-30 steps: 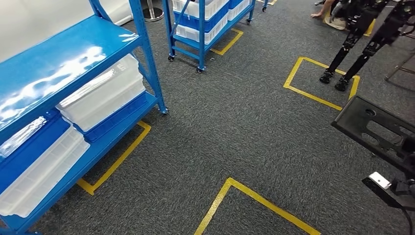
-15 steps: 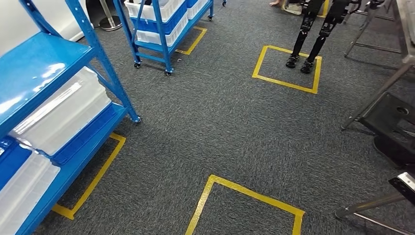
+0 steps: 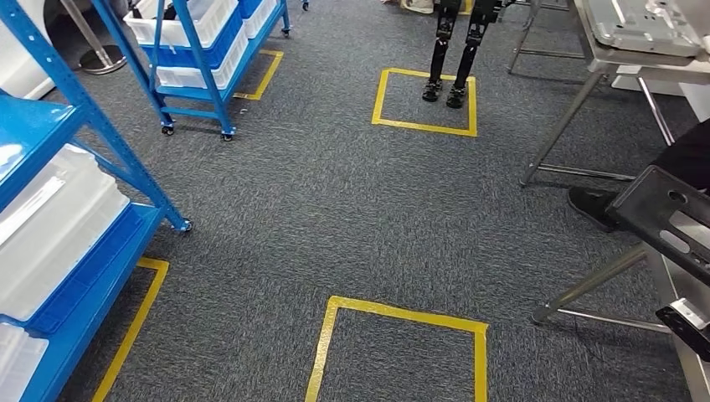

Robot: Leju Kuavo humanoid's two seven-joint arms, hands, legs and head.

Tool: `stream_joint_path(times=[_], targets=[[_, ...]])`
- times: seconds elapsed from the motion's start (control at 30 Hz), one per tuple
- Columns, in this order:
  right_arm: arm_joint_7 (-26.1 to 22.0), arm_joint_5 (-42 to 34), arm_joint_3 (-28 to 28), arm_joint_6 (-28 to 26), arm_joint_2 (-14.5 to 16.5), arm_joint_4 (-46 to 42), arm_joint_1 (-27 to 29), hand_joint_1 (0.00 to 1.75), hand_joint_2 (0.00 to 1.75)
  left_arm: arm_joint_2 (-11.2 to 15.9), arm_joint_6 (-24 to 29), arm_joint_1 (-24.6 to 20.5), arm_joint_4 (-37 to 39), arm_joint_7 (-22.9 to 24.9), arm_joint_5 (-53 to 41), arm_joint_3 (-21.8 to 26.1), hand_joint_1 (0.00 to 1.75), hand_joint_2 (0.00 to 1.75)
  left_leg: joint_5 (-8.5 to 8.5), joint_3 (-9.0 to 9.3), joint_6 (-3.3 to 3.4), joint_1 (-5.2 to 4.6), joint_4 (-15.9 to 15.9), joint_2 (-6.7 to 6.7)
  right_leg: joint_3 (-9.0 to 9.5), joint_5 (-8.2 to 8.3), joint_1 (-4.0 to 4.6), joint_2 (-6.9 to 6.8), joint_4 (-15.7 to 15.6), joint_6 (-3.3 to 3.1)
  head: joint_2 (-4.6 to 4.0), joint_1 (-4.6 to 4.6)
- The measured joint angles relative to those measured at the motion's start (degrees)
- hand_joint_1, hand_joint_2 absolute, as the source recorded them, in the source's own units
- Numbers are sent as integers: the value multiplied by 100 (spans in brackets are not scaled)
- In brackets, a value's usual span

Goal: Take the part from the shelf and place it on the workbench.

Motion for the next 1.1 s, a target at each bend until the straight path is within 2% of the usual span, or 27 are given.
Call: stream_joint_path(times=[0.07,0.1,0.13,0.17,0.23,0.27,0.33,0.37,0.4,0.43,0.47,0.5,0.53,0.57,0.6,0.63,0.67,0.73,0.77,0.8,0.87,0.9,0.93,0.97,1.0,1.03,1.1], targets=[[-1,5,2,-1,15,9,-7,175,175,-1,-2,-4,-1,0,0,1,0,175,-58,10,-72,6,47,142,414,312,-28,-184,-722,46,0,0],[-1,8,5,-2,23,11,-12,175,175,0,-3,-7,-1,0,0,2,0,175,-101,10,-120,1,88,206,576,403,-16,-272,-1025,30,0,-2],[-1,13,13,-3,36,14,-16,175,175,4,-3,-11,-2,0,0,2,0,175,-141,11,-168,-5,123,264,666,432,6,-325,-1196,-9,0,-2],[0,20,22,-4,50,16,-20,175,175,6,-3,-17,-2,0,0,2,0,175,-174,15,-210,-12,142,320,676,407,36,-325,-1230,-64,0,-4],[-2,36,36,-7,60,17,-18,175,175,1,-1,-42,-2,0,0,3,0,175,-226,49,-278,-1,164,419,654,401,57,-183,-1208,-171,0,-7],[-3,41,38,-8,56,15,-18,175,175,-3,-1,-54,-2,0,0,3,0,175,-279,52,-308,16,211,362,653,400,58,-121,-1206,-215,0,-8],[-3,53,42,-8,43,12,-47,175,175,-8,-1,-62,-1,0,-1,4,0,175,-545,-113,-338,51,632,58,657,409,60,-8,-1219,-303,0,-8],[-3,57,50,-8,43,12,-61,175,175,-10,-2,-57,-1,0,-2,4,0,175,-739,-293,-331,58,1023,-123,655,409,77,47,-1219,-333,0,-8],[-3,62,61,-8,45,12,-74,175,175,-13,-3,-49,-1,2,-3,4,0,175,-916,-506,-314,57,1451,-224,652,409,99,111,-1218,-355,0,-9],[-4,65,74,-8,53,13,-76,175,175,-15,-5,-40,0,3,-4,4,0,175,-1015,-689,-293,53,1793,-267,651,409,124,182,-1216,-368,0,-9],[-4,68,84,-8,62,14,-74,175,175,-16,-6,-27,0,5,-7,4,0,175,-1002,-794,-267,47,1950,-286,652,409,148,258,-1213,-373,0,-9],[-4,72,92,-8,71,14,-73,175,175,-17,-6,-16,0,7,-8,4,0,175,-870,-796,-233,39,1877,-305,655,409,166,338,-1210,-377,0,-9],[-3,77,99,-7,80,13,-73,175,175,-16,-5,-8,0,8,-9,4,0,175,-644,-696,-192,24,1584,-353,660,409,177,419,-1208,-377,0,-9],[1,87,108,-5,91,12,-74,175,175,-14,-5,-3,0,9,-10,5,0,175,-403,-544,-145,6,1174,-481,663,411,178,495,-1207,-375,0,-8],[10,103,121,-3,108,11,-78,175,175,-9,-4,-2,0,9,-13,5,0,175,-221,-393,-101,-2,784,-633,659,414,181,570,-1200,-368,0,-7],[21,122,139,-1,131,10,-82,175,175,-4,-4,-3,0,9,-19,6,0,175,-115,-275,-76,-11,500,-754,649,423,174,644,-1198,-352,0,-7],[33,144,158,1,155,9,-84,175,175,-1,-4,-5,0,9,-25,7,0,175,-89,-217,-59,-16,358,-830,632,436,158,714,-1201,-326,0,-6],[54,185,191,1,181,5,-74,175,175,-3,-4,-18,0,10,-32,8,0,175,-78,-173,-39,-26,280,-730,595,478,128,860,-1226,-250,0,-7],[64,200,201,1,187,3,-63,175,175,-8,-4,-27,0,10,-33,8,0,175,-43,-149,-15,-22,217,-647,573,476,125,802,-1212,-225,0,-6],[75,210,208,1,192,1,-64,175,175,-12,-4,-30,0,11,-33,8,0,175,-1,-120,12,-17,146,-560,530,423,135,653,-1140,-201,0,-4],[92,221,220,1,217,1,-88,175,175,-15,-2,-24,0,11,-33,9,0,175,56,-83,49,-6,41,-387,316,142,144,232,-686,-157,0,-3],[97,227,230,1,236,1,-99,175,175,-14,-1,-16,0,11,-33,9,0,175,59,-83,56,-8,31,-307,154,-34,131,113,-346,-120,0,-3],[99,230,242,1,259,2,-99,175,175,-14,1,-10,0,11,-32,10,0,175,53,-87,52,-8,32,-224,5,-157,105,67,-31,-81,0,-3],[103,233,256,1,283,2,-91,175,175,-15,1,-6,0,11,-32,10,0,175,44,-88,43,-7,35,-140,-75,-189,75,44,147,-45,0,-3],[109,237,269,1,303,2,-84,175,175,-20,-2,-5,0,11,-31,11,0,175,32,-88,28,-3,42,-57,-51,-118,48,21,119,-10,0,-2],[117,240,279,1,316,2,-82,175,175,-25,-4,-6,0,11,-28,11,0,175,13,-87,5,4,59,22,85,36,24,-21,-120,23,0,-2],[139,245,289,0,335,1,-88,175,175,-32,-7,-11,-1,11,-25,15,0,175,-52,-87,-67,6,121,158,488,328,15,-231,-843,54,0,-2]])
